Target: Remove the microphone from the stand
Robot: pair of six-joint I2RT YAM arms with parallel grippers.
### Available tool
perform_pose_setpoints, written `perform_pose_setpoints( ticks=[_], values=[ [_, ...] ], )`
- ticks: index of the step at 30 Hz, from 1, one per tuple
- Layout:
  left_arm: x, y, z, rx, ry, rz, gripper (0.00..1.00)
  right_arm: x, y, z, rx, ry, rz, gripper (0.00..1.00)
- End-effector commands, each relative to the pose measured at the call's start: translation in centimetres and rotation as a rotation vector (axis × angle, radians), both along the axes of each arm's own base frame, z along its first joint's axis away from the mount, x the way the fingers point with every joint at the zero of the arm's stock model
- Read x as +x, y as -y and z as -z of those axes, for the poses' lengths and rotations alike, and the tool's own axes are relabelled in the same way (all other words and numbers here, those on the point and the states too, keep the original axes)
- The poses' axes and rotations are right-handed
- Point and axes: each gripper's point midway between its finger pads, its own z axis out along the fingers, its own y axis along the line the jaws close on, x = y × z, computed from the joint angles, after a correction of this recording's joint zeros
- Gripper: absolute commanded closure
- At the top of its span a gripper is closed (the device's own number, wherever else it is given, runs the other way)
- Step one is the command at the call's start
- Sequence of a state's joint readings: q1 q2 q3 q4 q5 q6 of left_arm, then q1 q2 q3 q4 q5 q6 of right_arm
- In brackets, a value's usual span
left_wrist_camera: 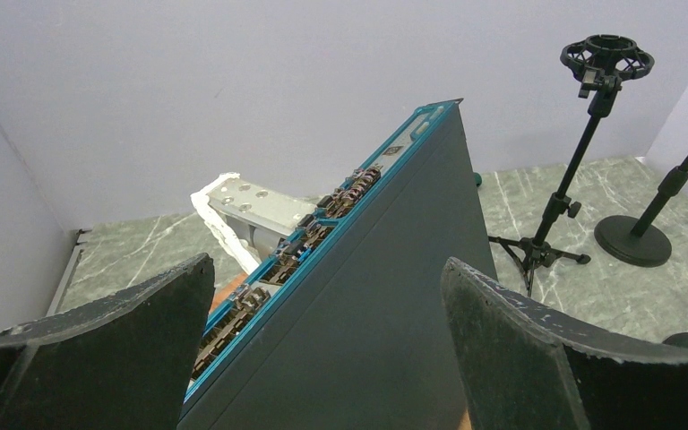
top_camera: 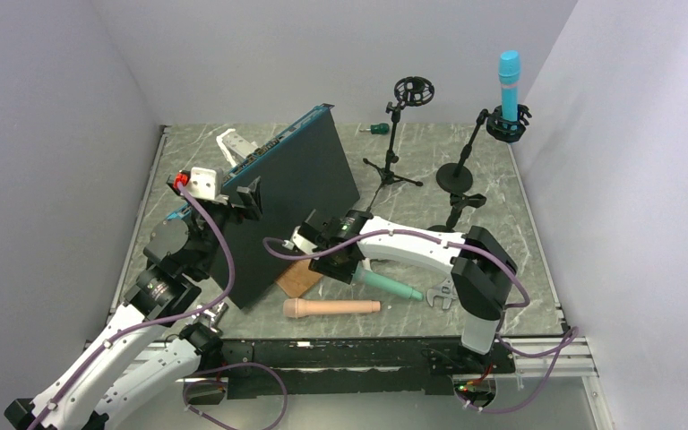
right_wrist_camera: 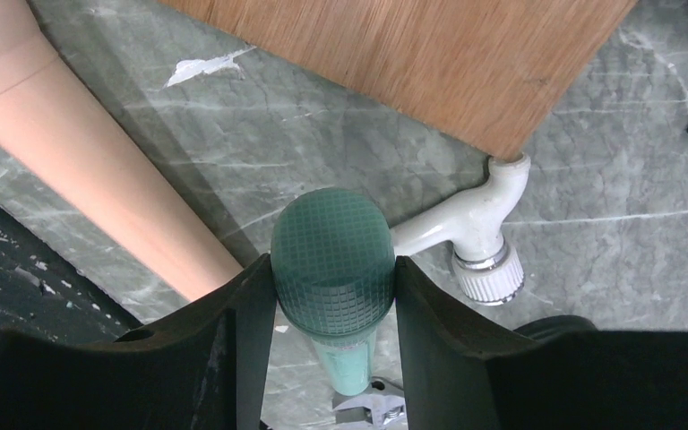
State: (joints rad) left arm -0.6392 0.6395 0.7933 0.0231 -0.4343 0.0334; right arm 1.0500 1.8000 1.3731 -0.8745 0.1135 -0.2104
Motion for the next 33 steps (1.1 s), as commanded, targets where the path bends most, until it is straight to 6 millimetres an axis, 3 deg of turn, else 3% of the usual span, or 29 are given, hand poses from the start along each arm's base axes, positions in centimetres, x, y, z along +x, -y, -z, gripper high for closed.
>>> perform_pose_setpoints(
  ticks=[1, 8, 13, 27, 33],
  values=[
    [0.0, -0.1, -1.2, -0.023, 0.032, -0.002, 0.01, 0.5, -1.8, 0.4, 0.041, 0.005, -0.020, 1.00],
    [0.0, 0.2, -1.2, -0.019, 0.025, 0.008, 0.01, 0.7, -2.0, 1.3, 0.010, -0.004, -0.013, 1.00],
    [0.1, 0.3, -1.1, -0.018, 0.022, 0.014, 0.01, 0.8, -1.9, 1.7, -0.005, -0.002, -0.003, 0.92],
    [0.2, 0.6, -0.9, -0.015, 0.014, 0.023, 0.01, 0.6, -1.8, 3.0, -0.039, -0.015, 0.004, 0.85],
    [0.2, 0.6, -0.9, -0.014, 0.014, 0.021, 0.01, 0.6, -1.8, 3.2, -0.037, -0.013, 0.004, 0.76]
  ],
)
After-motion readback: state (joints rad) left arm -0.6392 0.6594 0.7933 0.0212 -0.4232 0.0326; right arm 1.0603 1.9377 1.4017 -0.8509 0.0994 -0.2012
